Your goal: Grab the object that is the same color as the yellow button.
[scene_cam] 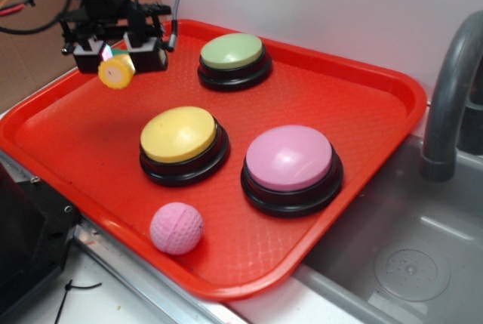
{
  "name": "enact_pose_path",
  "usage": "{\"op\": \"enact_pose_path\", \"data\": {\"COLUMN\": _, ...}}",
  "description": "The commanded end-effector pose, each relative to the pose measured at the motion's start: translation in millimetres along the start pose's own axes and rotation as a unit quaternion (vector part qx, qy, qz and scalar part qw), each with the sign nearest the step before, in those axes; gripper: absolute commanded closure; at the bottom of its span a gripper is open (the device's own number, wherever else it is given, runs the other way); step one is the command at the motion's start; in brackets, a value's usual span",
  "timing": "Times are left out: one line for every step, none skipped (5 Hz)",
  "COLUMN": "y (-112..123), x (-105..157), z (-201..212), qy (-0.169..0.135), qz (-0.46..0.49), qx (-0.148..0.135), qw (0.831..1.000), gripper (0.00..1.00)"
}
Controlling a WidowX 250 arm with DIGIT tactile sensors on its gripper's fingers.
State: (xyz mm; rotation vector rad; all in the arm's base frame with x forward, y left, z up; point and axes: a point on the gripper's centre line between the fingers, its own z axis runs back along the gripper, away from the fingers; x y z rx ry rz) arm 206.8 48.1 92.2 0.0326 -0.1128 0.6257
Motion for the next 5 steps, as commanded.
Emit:
{"op": "enact_pose_path", "data": {"y": 11.7, "x": -11.8, "z": 72.3, "qy": -0.031, "qz": -0.116, "qx": -0.065, "qw": 0.991, "gripper": 1.00}}
{"op": "enact_pose_path", "data": {"y": 13.2, "x": -26.1, "z": 85.4, "qy": -0.014, "qz": -0.151, "qx": -0.091, "qw": 0.984, "gripper": 1.00}}
{"op": "enact_pose_path", "data": {"y": 11.2, "x": -35.1, "z": 90.2, "qy": -0.017, "qz": -0.162, "qx": -0.091, "qw": 0.982, "gripper": 1.00}}
{"op": "enact_pose_path", "data": {"y": 8.5, "x": -32.8, "z": 86.4, "qy": -0.004, "qz": -0.169, "qx": -0.096, "qw": 0.981, "gripper": 1.00}}
{"op": "enact_pose_path", "data": {"y": 15.3, "x": -25.2, "z": 81.3, "qy": 0.011, "qz": -0.120, "qx": -0.047, "qw": 0.992, "gripper": 0.83}}
